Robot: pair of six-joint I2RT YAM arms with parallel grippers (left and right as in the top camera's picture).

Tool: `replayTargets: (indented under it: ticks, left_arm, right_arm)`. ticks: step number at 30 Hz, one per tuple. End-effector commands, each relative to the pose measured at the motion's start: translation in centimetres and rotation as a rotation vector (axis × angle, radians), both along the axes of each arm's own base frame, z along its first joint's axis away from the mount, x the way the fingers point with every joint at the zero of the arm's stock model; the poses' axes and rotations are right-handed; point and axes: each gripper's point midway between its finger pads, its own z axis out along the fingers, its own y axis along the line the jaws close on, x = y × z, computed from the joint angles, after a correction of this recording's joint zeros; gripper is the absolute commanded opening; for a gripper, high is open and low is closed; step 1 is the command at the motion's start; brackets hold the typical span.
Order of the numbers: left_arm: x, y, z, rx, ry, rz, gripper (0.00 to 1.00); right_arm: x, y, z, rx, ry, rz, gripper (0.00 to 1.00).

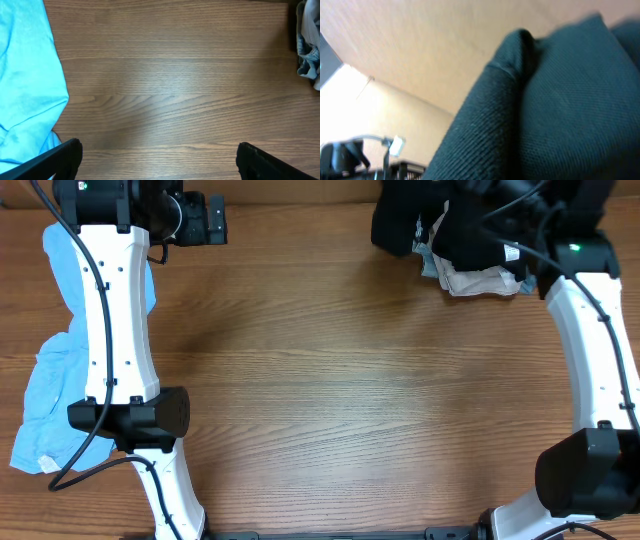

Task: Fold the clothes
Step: 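Carry the t-shirt with the right gripper to the far-right clothes stack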

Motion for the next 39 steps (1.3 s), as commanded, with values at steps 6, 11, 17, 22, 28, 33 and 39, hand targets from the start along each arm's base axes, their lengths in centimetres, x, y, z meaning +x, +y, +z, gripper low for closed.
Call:
replayTargets:
  ticks: [6, 11, 17, 22, 28, 33, 39]
  left_arm:
    - [0.7, 0.4, -0.5, 0.025, -0.005, -0.012, 1.0]
    - [0.7, 0.4, -0.5, 0.025, -0.007, -0.012, 1.0]
    - [0.7, 0.4, -0.5, 0.025, -0.008, -0.012, 1.0]
    - [0.7, 0.4, -0.5, 0.024, -0.007, -0.012, 1.0]
    - [1.1, 0.1, -0.3, 0.013, -0.025, -0.019, 1.0]
    - [1.1, -0.1, -0.2, 0.014, -0.029, -0.024, 1.0]
    - [1.3, -0.1, -0.1, 0.014, -0.035, -0.024, 1.0]
  right_arm:
    - [3.5, -6.4, 1.9, 0.087, -0.095, -0.201, 0.04]
    - [6.2, -10.8, 0.9, 0.191, -0.119, -0.315, 0.04]
    - [9.2, -16.0, -1.4, 0.353, -0.125, -0.5, 0.04]
    - [10.4, -17.3, -5.9, 0.386, 0.01, -0.533, 0.04]
    - [9.4, -16.9, -14.8, 0.221, 0.332, -0.552, 0.04]
    - [7.2, -16.4, -19.0, 0.063, 0.467, -0.495, 0.19]
    - [2.6, -17.2, -22.8, -0.14, 0.651, -0.472, 0.55]
